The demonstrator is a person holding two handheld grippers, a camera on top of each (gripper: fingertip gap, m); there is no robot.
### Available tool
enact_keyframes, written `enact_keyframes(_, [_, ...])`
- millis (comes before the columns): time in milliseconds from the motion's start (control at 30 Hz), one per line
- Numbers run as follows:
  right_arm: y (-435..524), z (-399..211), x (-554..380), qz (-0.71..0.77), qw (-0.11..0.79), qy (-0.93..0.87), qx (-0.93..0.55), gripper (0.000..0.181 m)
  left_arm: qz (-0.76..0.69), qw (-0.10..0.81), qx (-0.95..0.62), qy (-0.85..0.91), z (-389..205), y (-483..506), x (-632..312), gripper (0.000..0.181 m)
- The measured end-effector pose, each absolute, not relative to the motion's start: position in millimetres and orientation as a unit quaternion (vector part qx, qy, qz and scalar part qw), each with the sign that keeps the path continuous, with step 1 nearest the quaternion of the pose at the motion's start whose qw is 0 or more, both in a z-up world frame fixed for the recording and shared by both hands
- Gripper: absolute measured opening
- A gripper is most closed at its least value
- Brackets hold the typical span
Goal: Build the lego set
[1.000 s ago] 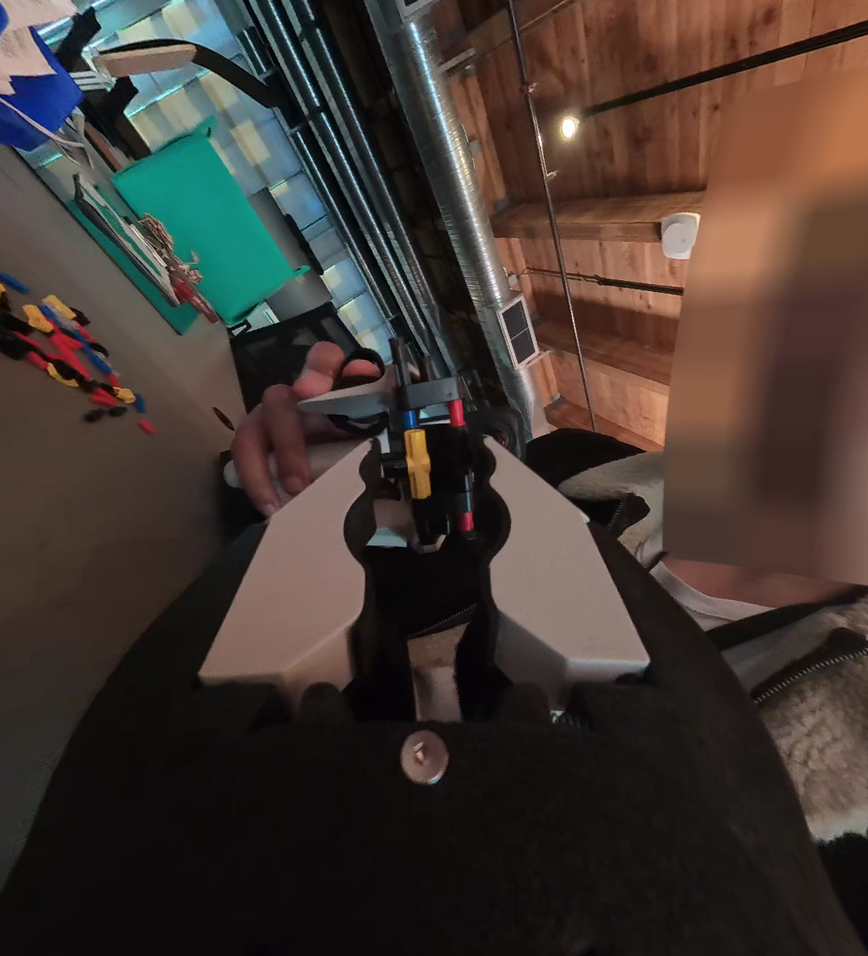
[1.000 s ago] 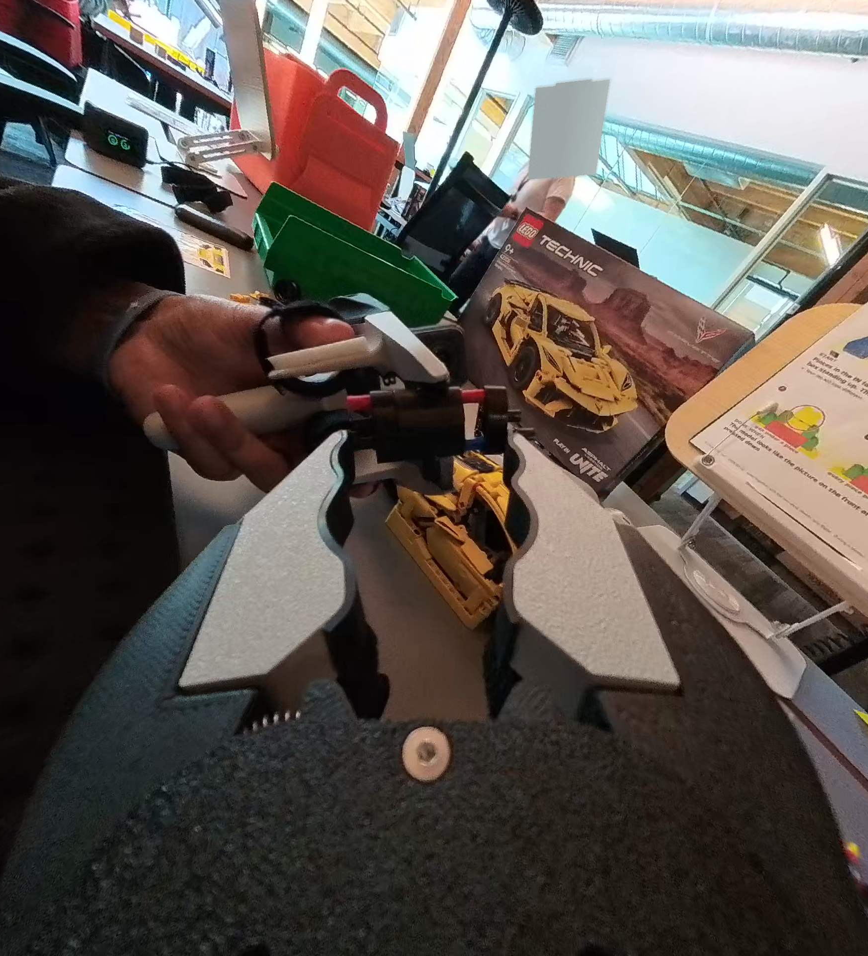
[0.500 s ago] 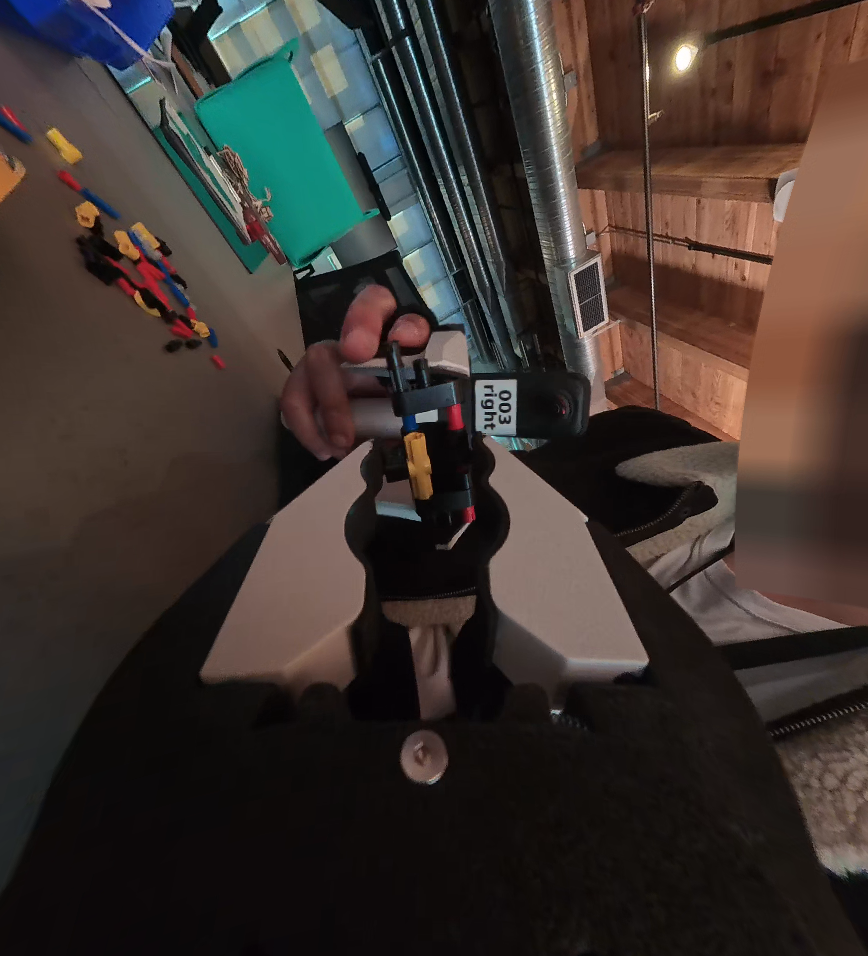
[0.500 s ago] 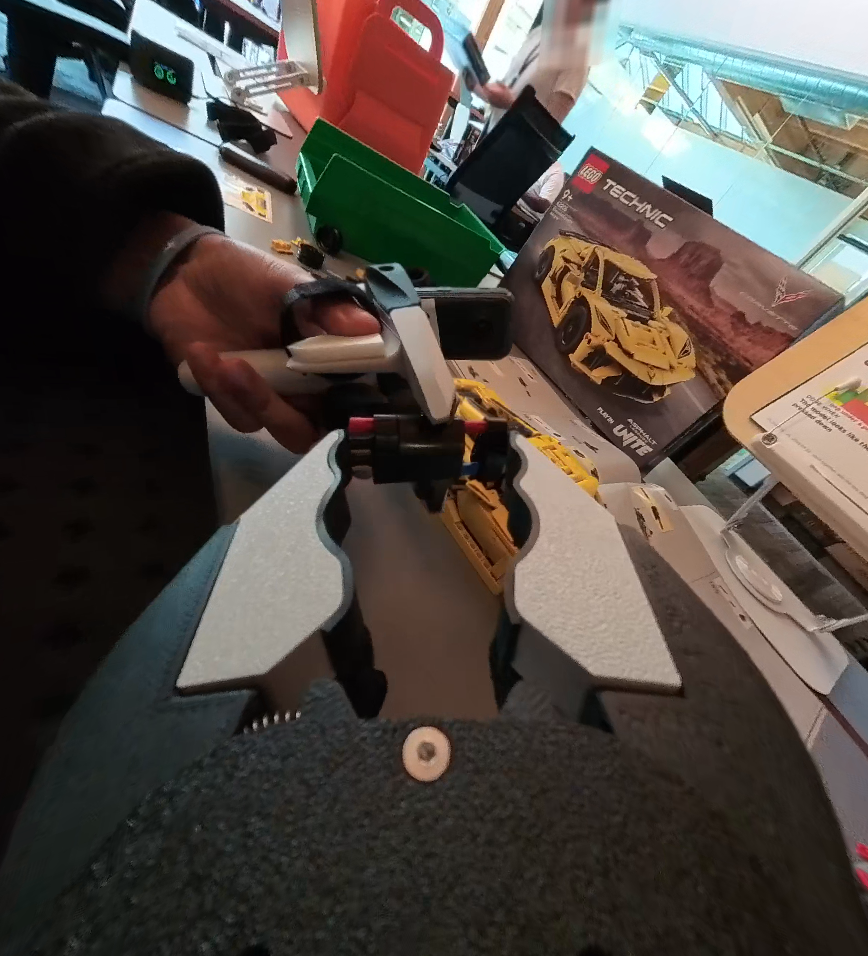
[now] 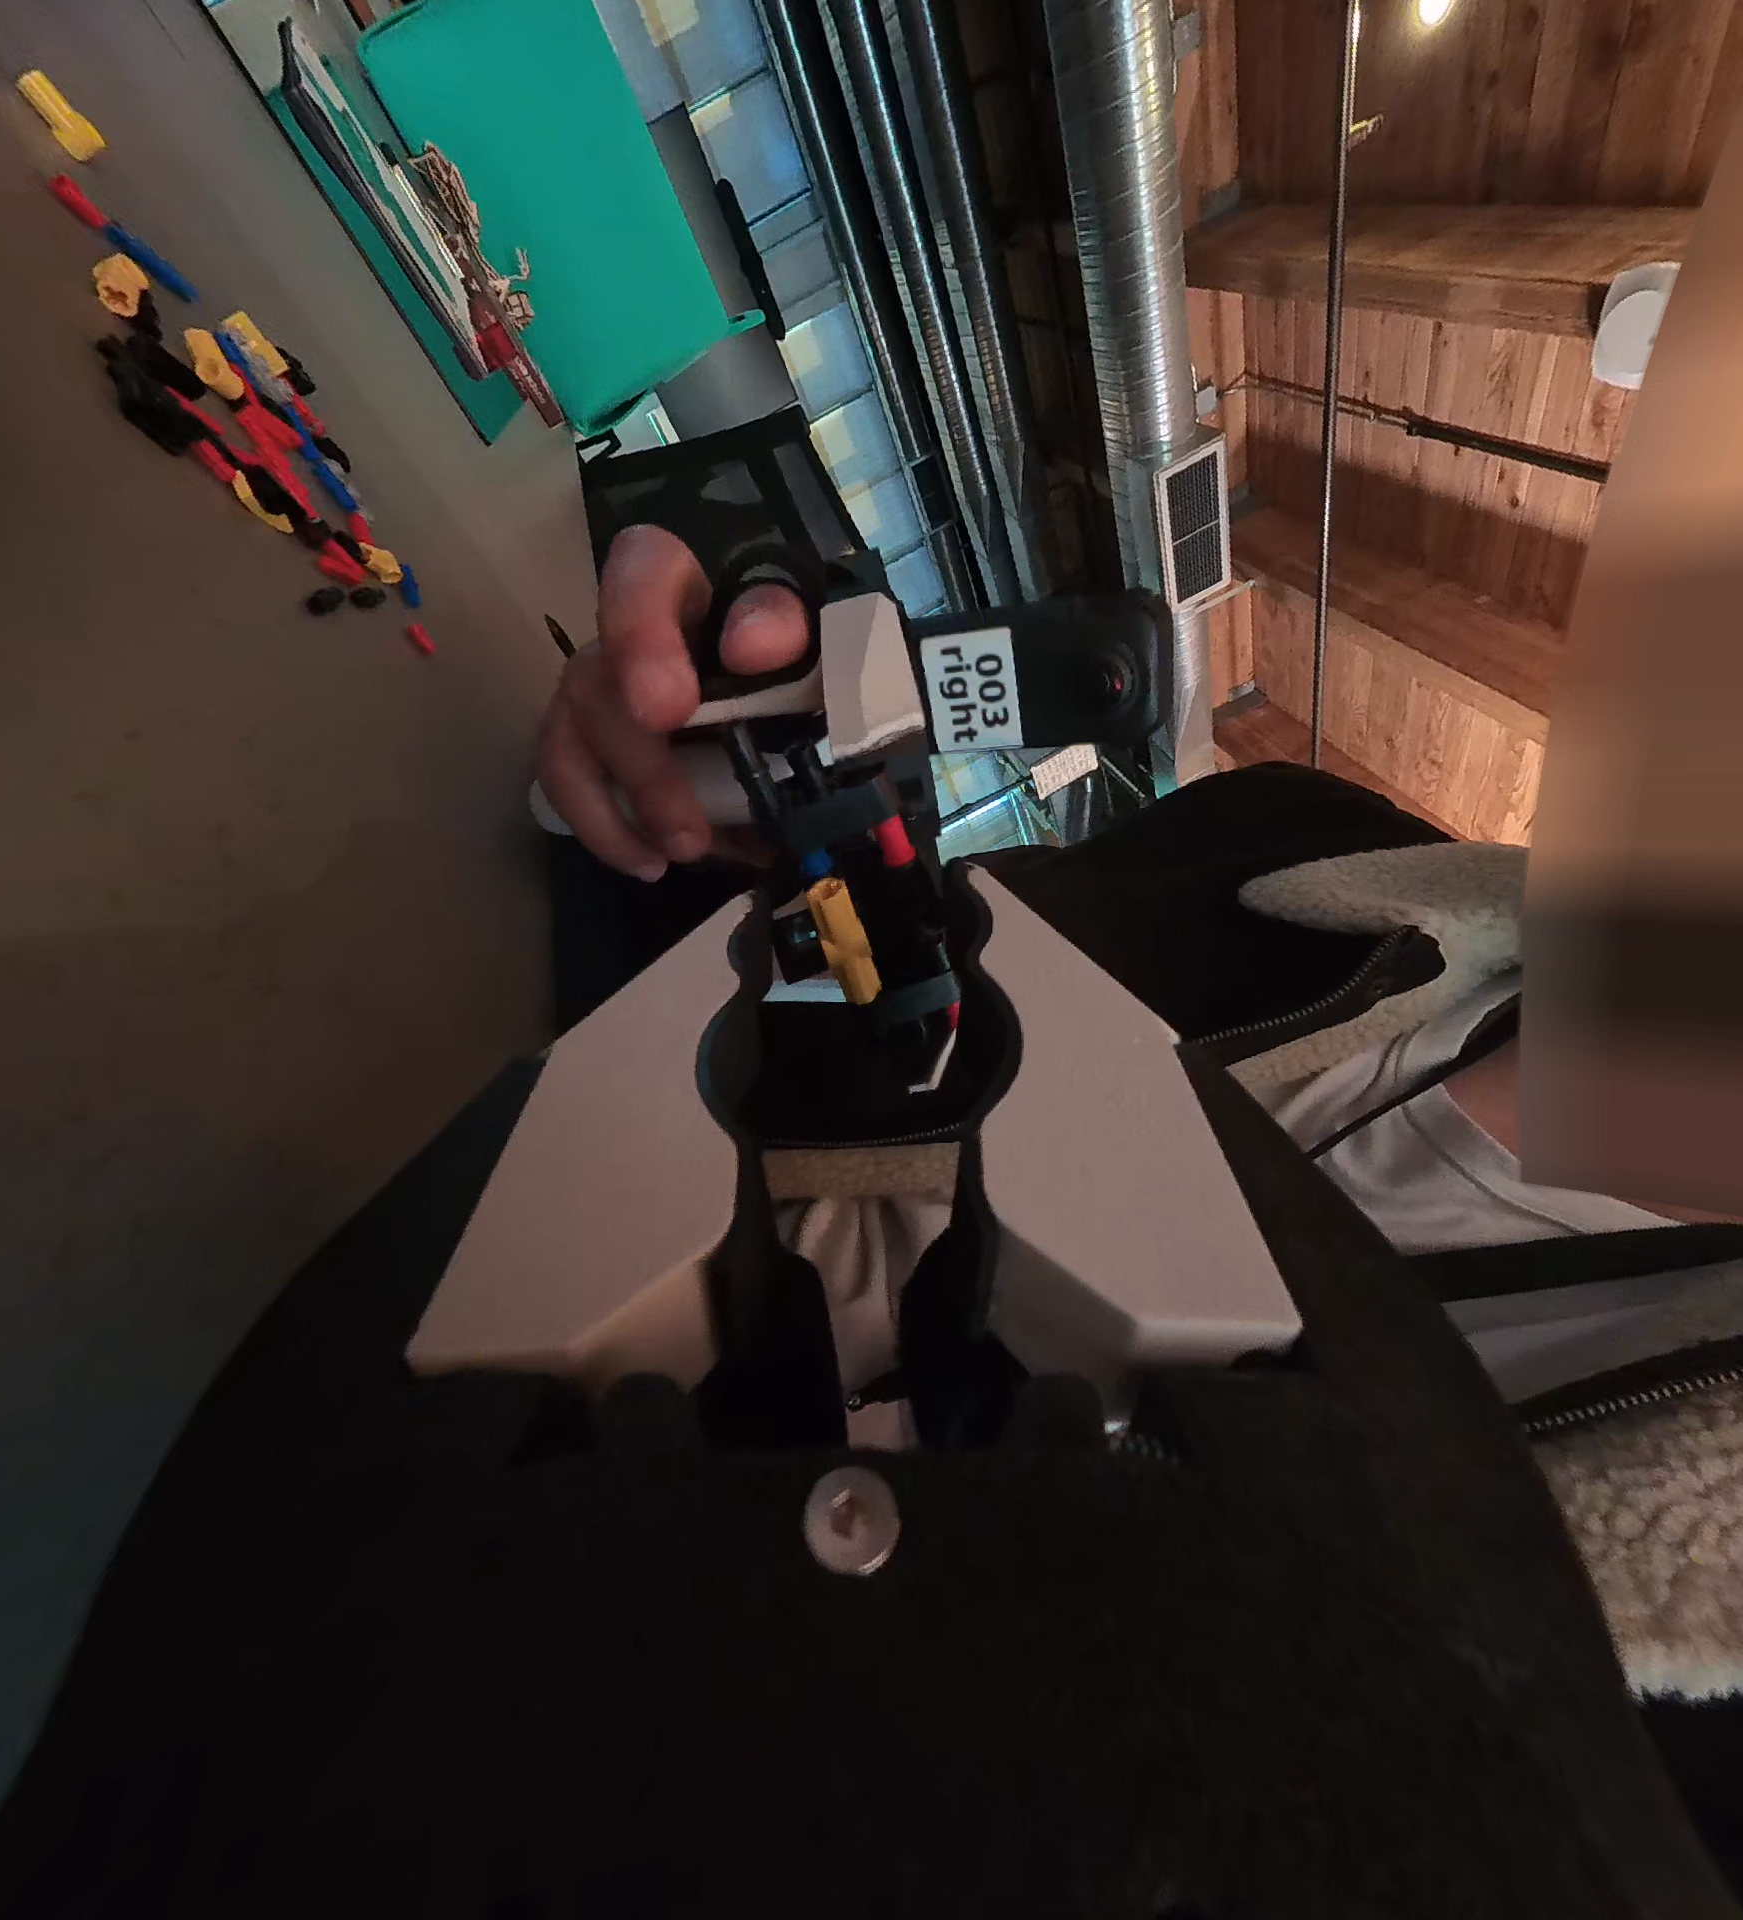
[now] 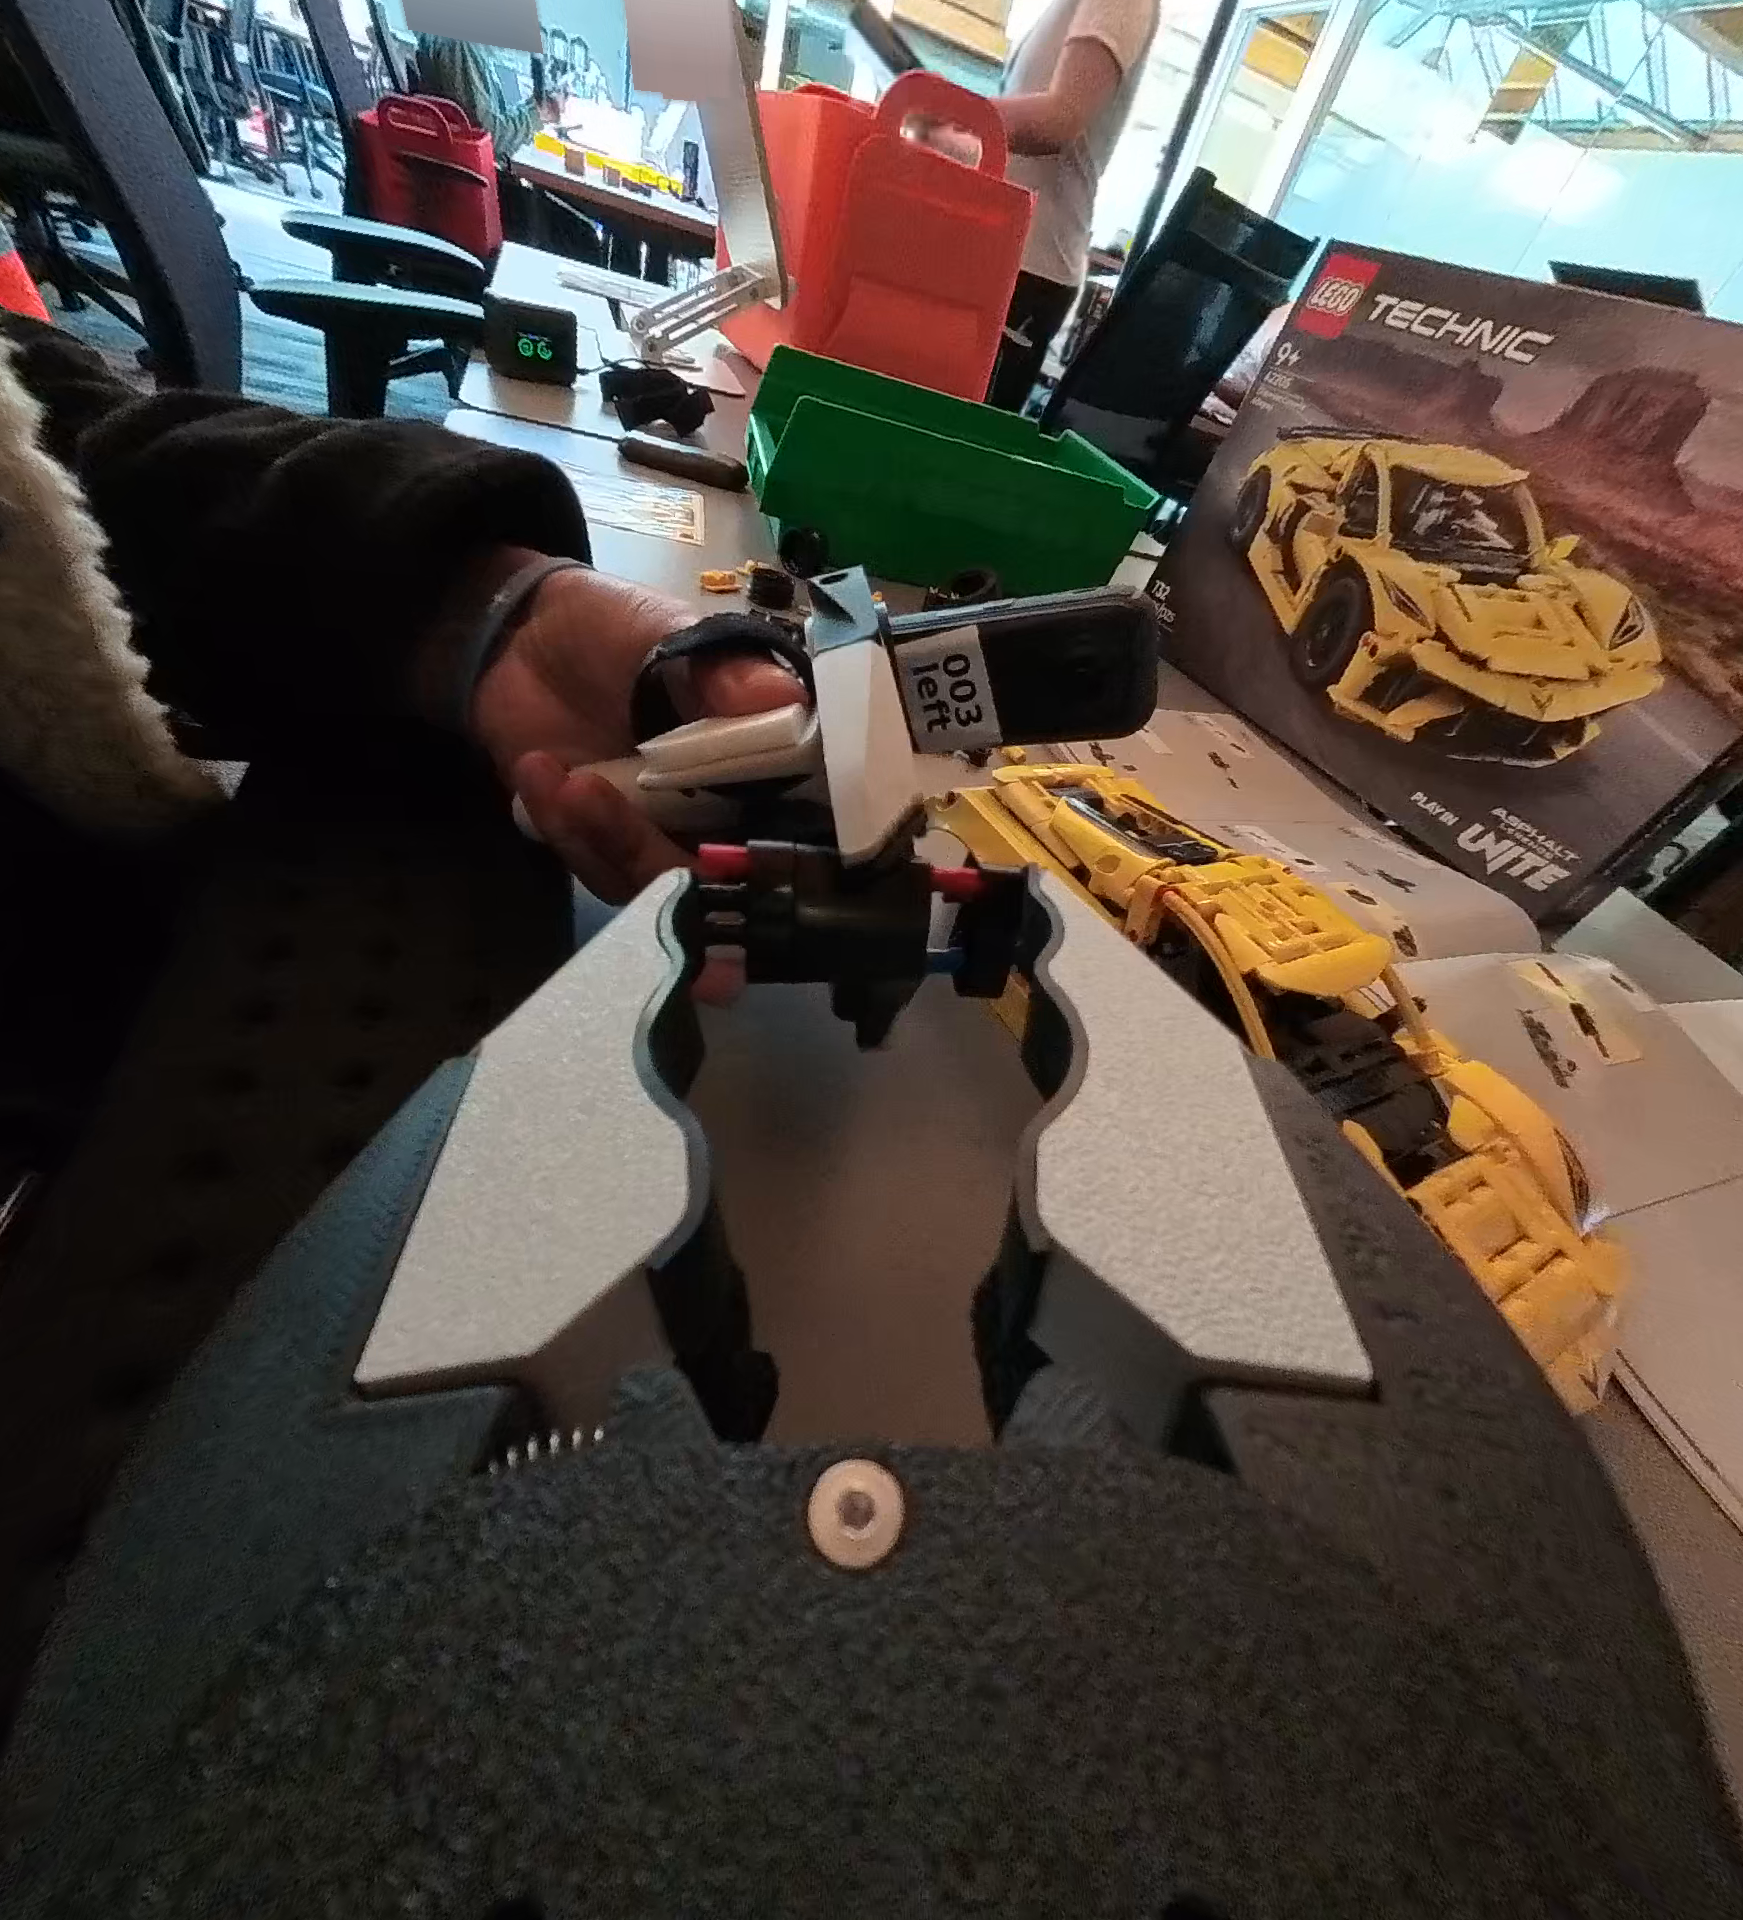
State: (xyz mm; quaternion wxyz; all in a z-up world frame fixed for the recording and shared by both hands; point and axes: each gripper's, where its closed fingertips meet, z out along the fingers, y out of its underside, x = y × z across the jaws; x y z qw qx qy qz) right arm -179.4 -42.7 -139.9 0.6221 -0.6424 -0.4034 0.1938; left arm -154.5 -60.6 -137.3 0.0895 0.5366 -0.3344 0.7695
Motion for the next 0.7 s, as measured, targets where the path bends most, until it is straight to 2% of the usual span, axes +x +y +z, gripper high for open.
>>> enact_keyframes(367, [-38,-144,-178,0.143,0.621,-0.427,-0.642,0.058,0.768,0.097,0.544,-0.323,-141,-57,-153,0.032])
enact_keyframes(600, [-47,-137,-177,0.250,0.596,-0.383,-0.660,0.056,0.752,0.076,0.548,-0.357,-143,-61,-155,0.032])
enact_keyframes(700, [-49,-144,-170,0.227,0.584,-0.404,-0.666,0.054,0.738,0.064,0.555,-0.378,-147,-63,-156,0.032])
